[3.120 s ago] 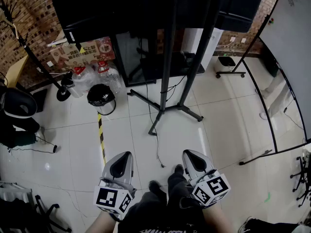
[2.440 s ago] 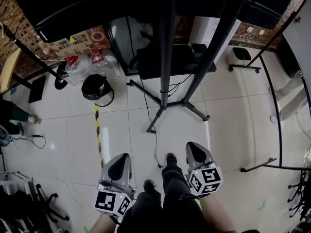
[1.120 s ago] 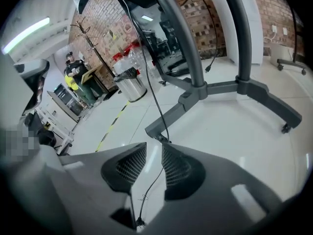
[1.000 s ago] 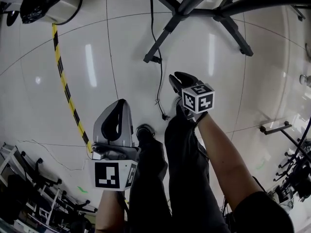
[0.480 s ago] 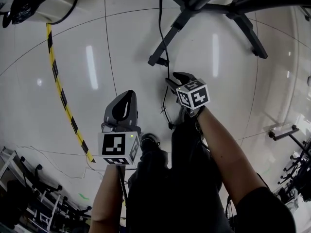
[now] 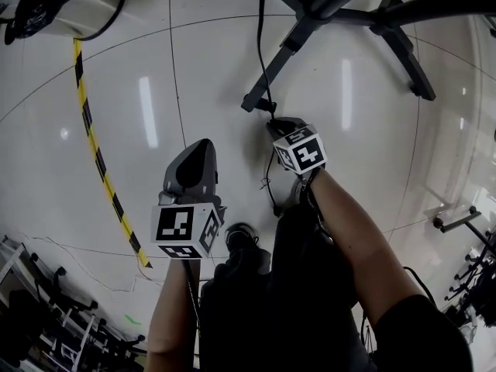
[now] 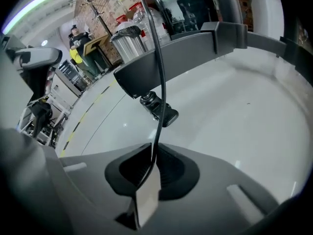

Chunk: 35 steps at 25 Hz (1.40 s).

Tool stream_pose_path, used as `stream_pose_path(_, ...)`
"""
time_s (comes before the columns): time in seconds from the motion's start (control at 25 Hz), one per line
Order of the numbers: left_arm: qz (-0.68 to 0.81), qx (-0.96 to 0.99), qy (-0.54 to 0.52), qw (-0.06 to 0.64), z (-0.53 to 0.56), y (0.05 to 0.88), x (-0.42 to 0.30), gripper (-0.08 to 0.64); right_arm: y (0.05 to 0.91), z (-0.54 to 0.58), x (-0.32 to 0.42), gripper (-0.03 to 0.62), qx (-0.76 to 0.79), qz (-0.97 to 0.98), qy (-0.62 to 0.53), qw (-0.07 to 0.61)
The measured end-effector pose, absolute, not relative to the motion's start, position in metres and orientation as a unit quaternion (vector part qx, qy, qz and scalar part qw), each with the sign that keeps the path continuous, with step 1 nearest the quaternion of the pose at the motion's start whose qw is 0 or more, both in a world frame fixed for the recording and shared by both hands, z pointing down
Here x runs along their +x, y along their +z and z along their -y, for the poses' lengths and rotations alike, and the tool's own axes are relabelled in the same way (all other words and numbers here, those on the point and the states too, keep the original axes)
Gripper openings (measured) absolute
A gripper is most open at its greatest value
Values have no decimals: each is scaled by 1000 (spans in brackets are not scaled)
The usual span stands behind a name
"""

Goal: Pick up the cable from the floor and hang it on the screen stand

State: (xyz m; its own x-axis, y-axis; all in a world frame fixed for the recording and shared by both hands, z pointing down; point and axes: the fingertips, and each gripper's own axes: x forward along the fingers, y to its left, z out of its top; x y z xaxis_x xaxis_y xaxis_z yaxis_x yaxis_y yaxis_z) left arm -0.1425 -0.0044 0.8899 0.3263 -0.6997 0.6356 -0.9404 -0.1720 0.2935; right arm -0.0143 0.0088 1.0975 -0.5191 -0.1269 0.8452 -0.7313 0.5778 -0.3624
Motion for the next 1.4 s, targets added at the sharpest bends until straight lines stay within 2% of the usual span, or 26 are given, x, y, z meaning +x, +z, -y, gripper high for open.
stream_pose_path(0.28,553,743,180,332,3,884,-142,4,1088,-13,-14,25,277,778,392,405)
stream_pose_path(0.56,555,736,172,347,-3,854,-131,4,1039,-13,-23,23,248,797,378,400)
stream_pose_path(1.4,584,715,181,340,-4,678,-128,5,744,7,-37,23,218,887,232,336)
